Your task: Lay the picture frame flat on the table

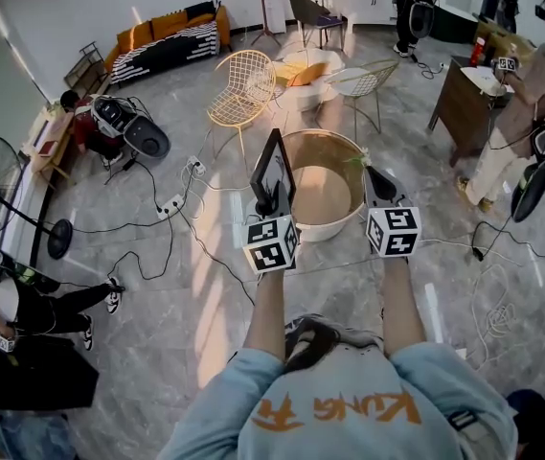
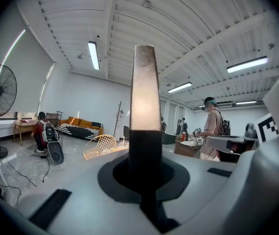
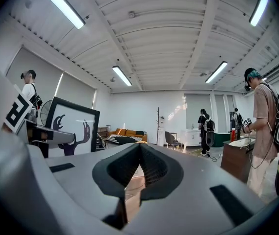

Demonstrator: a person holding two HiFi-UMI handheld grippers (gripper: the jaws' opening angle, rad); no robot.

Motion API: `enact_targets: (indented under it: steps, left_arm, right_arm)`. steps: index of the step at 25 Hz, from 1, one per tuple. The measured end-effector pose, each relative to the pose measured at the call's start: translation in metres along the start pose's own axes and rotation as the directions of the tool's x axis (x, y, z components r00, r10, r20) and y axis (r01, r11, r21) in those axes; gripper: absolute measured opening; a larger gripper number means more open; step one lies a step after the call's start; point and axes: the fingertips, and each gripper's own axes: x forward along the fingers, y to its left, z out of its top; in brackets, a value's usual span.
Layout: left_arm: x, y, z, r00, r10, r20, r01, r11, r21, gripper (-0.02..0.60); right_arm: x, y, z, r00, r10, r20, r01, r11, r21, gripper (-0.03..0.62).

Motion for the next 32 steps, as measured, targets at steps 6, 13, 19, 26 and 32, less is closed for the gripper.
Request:
enact_targets:
  steps: [6, 13, 19, 26, 32]
  left_arm:
    - [0.011, -0.003, 0.005, 1.000, -0.002, 0.005, 0.002, 1.000, 0.005, 0.026]
    - [0.022, -0.009, 0.016, 1.000, -0.013, 0.003, 0.013, 0.999, 0.042, 0.026]
    - [0.036, -0.004, 0.011, 1.000, -0.014, -0.008, 0.014, 0.998, 0.063, 0.026]
    - [0.093, 0.010, -0.001, 0.999, -0.003, -0.045, 0.004, 1.000, 0.021, 0.026]
    - [0.147, 0.011, -0.005, 0.997, -0.035, -0.073, 0.036, 0.999, 0.016, 0.026]
  right_arm:
    - [0.008, -0.008, 0.003, 1.000, 0.008, 0.009, -0.008, 1.000, 0.004, -0.002]
    - [0.017, -0.022, 0.010, 0.999, 0.007, 0.032, -0.008, 0.999, 0.046, -0.002]
    - [0.034, -0.028, 0.001, 0.999, 0.014, 0.038, -0.017, 0.997, 0.074, -0.002]
    - [0.080, -0.043, -0.021, 0.999, 0.040, -0.005, -0.040, 0.996, 0.074, -0.002]
    - [0.124, -0.066, -0.027, 1.000, 0.024, -0.019, -0.022, 0.996, 0.088, -0.002]
